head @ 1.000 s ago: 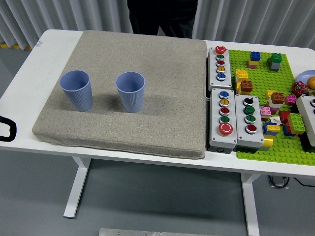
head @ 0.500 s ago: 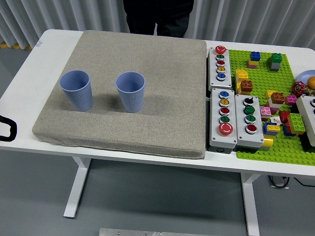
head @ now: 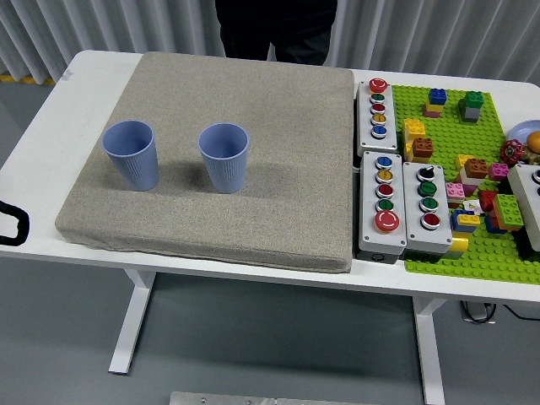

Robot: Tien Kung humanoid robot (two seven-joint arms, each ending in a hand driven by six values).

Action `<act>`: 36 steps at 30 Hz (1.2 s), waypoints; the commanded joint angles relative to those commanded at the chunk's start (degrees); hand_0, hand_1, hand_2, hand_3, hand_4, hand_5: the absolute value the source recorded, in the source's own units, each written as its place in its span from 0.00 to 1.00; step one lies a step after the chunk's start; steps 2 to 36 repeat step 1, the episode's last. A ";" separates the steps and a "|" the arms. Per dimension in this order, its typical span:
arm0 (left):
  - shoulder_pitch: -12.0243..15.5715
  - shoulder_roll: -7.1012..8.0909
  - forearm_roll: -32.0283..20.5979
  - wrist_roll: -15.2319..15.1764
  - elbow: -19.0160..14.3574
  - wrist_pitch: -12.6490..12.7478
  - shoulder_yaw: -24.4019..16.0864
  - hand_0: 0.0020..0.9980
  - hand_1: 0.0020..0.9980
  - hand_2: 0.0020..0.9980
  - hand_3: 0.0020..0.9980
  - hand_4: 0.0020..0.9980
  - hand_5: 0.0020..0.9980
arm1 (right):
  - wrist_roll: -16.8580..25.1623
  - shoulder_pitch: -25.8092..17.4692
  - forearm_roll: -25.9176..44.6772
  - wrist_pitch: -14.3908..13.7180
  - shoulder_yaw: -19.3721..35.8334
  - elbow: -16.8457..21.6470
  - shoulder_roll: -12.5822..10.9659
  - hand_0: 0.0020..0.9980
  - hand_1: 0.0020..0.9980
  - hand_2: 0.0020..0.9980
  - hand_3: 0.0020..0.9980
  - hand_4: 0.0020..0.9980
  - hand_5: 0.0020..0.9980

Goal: Pick cup pour cup place

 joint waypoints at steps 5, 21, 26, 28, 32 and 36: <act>0.01 0.03 0.13 0.04 -0.06 -0.01 -0.01 0.92 0.91 0.97 0.99 0.82 1.00 | -0.01 0.02 0.03 0.01 0.02 0.00 0.00 0.72 0.68 0.67 0.63 0.09 0.29; 0.01 0.03 0.13 0.04 -0.06 -0.01 -0.01 0.92 0.91 0.97 0.99 0.82 1.00 | -0.01 0.02 0.03 0.01 0.02 0.00 0.00 0.72 0.68 0.67 0.63 0.09 0.29; 0.01 0.03 0.13 0.04 -0.06 -0.01 -0.01 0.92 0.91 0.97 0.99 0.82 1.00 | -0.01 0.02 0.03 0.01 0.02 0.00 0.00 0.72 0.68 0.67 0.63 0.09 0.29; 0.01 0.03 0.13 0.04 -0.06 -0.01 -0.01 0.92 0.91 0.97 0.99 0.82 1.00 | -0.01 0.02 0.03 0.01 0.02 0.00 0.00 0.72 0.68 0.67 0.63 0.09 0.29; 0.01 0.03 0.13 0.04 -0.06 -0.01 -0.01 0.92 0.91 0.97 0.99 0.82 1.00 | -0.01 0.02 0.03 0.01 0.02 0.00 0.00 0.72 0.68 0.67 0.63 0.09 0.29; 0.01 0.03 0.13 0.04 -0.06 -0.01 -0.01 0.92 0.91 0.97 0.99 0.82 1.00 | -0.01 0.02 0.03 0.01 0.02 0.00 0.00 0.72 0.68 0.67 0.63 0.09 0.29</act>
